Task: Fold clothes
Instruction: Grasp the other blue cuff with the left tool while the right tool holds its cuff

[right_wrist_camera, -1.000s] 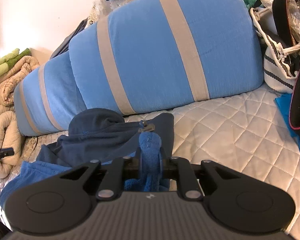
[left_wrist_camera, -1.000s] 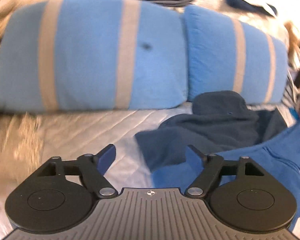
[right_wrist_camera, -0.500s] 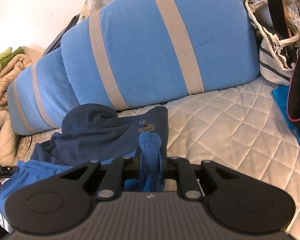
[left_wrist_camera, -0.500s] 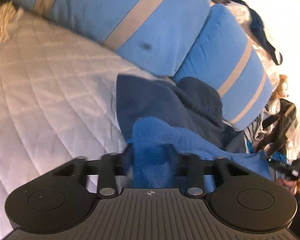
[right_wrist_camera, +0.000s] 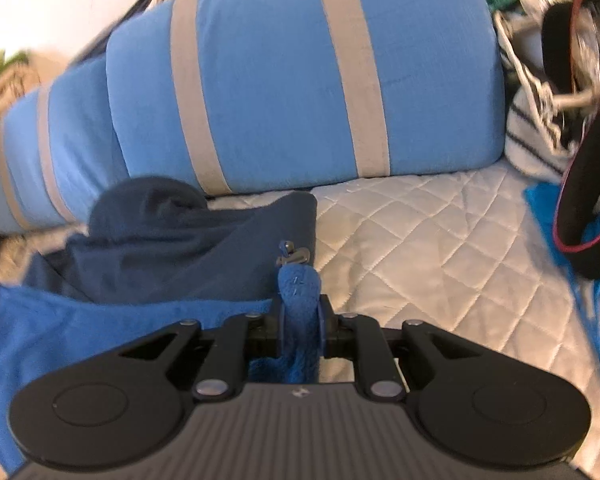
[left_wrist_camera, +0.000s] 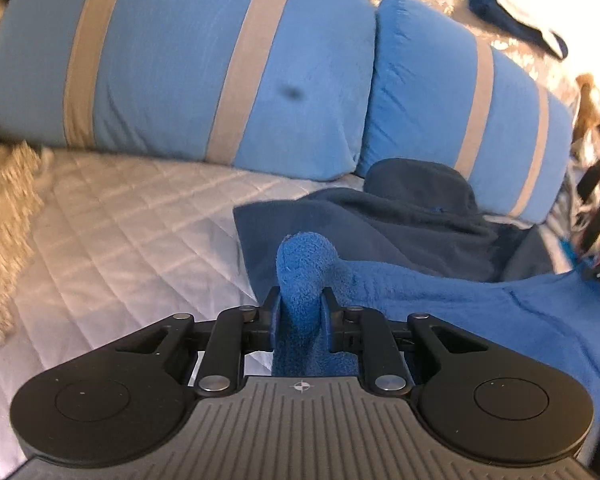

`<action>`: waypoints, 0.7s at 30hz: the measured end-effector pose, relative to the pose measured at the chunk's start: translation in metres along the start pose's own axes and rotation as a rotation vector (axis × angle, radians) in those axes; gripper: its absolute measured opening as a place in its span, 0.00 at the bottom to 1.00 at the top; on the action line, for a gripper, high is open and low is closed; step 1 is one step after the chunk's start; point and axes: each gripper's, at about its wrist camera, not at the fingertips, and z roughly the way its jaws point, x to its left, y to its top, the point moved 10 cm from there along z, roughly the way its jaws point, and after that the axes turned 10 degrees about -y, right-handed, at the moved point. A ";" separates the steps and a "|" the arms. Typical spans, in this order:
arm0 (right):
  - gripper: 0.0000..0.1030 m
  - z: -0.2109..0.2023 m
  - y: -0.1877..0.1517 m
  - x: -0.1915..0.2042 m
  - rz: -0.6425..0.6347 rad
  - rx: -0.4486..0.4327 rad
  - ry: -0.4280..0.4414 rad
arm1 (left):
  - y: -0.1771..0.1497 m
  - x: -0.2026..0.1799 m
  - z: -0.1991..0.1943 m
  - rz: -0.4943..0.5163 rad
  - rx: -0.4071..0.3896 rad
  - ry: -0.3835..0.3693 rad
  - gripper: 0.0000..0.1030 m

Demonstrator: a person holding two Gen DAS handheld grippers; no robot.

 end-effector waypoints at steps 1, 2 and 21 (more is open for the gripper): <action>0.15 -0.001 -0.001 0.004 -0.035 -0.005 -0.024 | 0.001 -0.003 0.000 0.022 0.002 0.026 0.19; 0.15 -0.002 -0.001 0.007 -0.071 -0.010 -0.049 | 0.002 -0.005 0.000 0.038 0.005 0.050 0.19; 0.15 -0.007 0.002 0.021 -0.115 -0.004 -0.185 | 0.013 -0.015 -0.007 0.071 -0.014 0.110 0.18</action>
